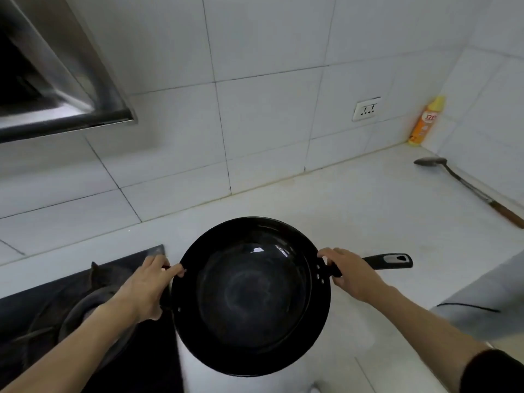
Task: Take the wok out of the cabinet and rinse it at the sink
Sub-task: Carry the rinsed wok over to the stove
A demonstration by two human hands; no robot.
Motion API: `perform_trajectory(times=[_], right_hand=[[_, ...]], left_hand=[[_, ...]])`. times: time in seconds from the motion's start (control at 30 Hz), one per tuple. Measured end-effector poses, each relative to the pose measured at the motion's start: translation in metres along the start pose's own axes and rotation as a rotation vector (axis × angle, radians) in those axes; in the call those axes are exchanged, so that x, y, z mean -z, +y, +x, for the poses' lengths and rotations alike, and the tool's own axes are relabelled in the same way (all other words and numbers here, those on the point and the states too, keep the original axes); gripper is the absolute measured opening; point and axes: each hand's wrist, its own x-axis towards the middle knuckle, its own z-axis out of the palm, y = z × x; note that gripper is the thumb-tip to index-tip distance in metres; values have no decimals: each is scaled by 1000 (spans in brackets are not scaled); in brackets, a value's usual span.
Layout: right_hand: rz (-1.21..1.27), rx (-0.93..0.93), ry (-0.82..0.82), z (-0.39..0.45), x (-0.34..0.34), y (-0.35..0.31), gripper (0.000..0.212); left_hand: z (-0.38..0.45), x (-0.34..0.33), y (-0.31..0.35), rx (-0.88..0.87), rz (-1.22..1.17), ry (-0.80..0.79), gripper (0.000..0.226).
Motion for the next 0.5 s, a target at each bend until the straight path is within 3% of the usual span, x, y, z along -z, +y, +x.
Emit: perform_trajectory(times=[0.5], right_hand=[[97,90,-66,80,-18,22,62]], left_hand=[[24,-23,-17,167,-29,-56,88]])
